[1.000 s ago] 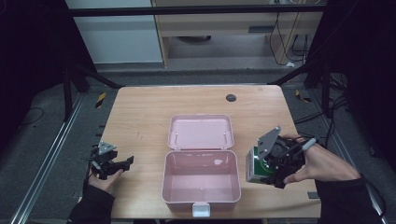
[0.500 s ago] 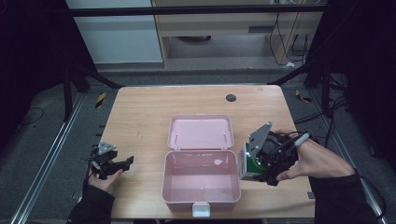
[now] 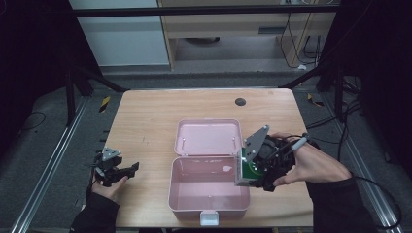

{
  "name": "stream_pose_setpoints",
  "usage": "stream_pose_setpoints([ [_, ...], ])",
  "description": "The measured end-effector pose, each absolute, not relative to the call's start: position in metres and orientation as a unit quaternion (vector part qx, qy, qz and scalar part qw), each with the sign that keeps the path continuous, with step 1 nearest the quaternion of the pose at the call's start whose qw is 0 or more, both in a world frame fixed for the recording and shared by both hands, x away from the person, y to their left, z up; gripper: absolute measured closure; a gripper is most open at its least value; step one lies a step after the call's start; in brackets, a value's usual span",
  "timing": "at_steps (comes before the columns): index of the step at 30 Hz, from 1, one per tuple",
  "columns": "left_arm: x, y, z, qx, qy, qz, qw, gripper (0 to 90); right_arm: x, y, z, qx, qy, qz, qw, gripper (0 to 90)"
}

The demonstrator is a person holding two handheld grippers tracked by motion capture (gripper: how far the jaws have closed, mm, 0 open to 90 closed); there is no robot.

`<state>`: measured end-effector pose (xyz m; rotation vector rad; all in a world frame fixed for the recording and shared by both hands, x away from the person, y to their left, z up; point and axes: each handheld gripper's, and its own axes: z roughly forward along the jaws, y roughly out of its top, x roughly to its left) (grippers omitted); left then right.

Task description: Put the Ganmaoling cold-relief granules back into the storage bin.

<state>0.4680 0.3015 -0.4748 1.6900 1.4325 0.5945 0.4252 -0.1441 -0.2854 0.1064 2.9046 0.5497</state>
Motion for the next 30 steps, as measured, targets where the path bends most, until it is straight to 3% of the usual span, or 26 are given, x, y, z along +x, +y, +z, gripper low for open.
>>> stream_pose_setpoints([
  [30, 0.468, 0.302, -0.475, 0.672, 0.569, 0.237, 0.411, 25.6, 0.439, -0.100, -0.306, 0.028, 0.979, 0.190, 0.073, 15.7],
])
